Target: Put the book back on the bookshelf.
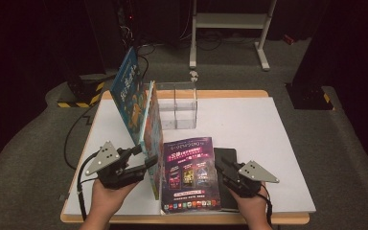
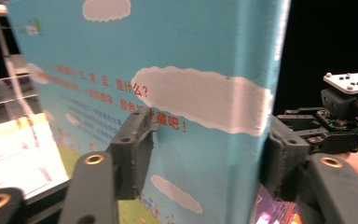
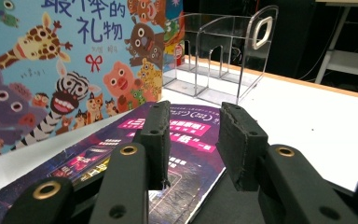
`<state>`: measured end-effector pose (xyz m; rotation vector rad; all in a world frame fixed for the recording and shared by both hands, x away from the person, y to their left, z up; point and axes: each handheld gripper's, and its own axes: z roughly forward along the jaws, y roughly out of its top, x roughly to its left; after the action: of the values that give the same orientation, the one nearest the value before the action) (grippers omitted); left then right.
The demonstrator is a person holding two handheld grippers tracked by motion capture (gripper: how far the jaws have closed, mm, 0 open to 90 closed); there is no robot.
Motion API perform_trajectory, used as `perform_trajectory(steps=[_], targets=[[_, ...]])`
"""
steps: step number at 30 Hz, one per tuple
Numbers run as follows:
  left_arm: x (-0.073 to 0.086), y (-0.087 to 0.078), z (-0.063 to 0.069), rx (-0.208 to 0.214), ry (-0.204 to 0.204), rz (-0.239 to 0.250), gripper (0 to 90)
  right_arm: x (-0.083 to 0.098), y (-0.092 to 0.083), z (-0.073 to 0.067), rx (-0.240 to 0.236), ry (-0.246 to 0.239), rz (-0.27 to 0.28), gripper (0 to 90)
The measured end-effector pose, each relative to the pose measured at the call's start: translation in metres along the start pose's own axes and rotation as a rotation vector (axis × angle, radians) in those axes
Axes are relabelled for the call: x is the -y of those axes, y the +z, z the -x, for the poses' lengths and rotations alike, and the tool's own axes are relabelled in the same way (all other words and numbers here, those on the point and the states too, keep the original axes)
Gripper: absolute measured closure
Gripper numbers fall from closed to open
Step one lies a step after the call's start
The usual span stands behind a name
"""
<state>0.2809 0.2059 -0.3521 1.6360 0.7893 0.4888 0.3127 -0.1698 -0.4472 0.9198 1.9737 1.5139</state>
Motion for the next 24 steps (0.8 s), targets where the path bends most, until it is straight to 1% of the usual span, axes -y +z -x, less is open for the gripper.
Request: perform_trajectory(steps=[2,7,11,12,15,16,17,18,20,24], targets=[[0.0,-0.006,-0.003,-0.019,-0.007,0.005,48.7,0.0,0.001,-0.001,-0.003,-0.001,-0.002,63.4],[0.001,-0.023,-0.014,-0.064,-0.036,0.022,57.9,0.001,0.003,-0.003,-0.009,-0.003,-0.011,63.3],[0.003,-0.036,-0.023,-0.116,-0.048,0.039,66.1,0.001,0.004,-0.003,-0.01,0.002,-0.014,63.1],[0.004,-0.039,-0.026,-0.134,-0.046,0.043,68.1,0.001,0.004,-0.003,-0.009,0.004,-0.016,63.1],[0.008,-0.049,-0.031,-0.222,-0.022,0.05,74.5,0.002,0.005,-0.002,-0.01,0.007,-0.017,63.1],[0.009,-0.051,-0.033,-0.241,-0.021,0.049,76.8,0.002,0.005,-0.002,-0.014,0.008,-0.018,63.4],[0.01,-0.054,-0.035,-0.267,-0.012,0.049,78.2,0.002,0.005,-0.002,-0.016,0.008,-0.02,63.5],[0.012,-0.056,-0.037,-0.283,-0.001,0.046,79.5,0.002,0.006,-0.002,-0.018,0.007,-0.022,63.7],[0.017,-0.061,-0.043,-0.291,-0.004,0.048,80.4,0.002,0.006,-0.002,-0.02,0.01,-0.026,63.6],[0.027,-0.069,-0.049,-0.29,-0.018,0.06,80.5,0.002,0.007,-0.001,-0.019,0.01,-0.027,63.6]])
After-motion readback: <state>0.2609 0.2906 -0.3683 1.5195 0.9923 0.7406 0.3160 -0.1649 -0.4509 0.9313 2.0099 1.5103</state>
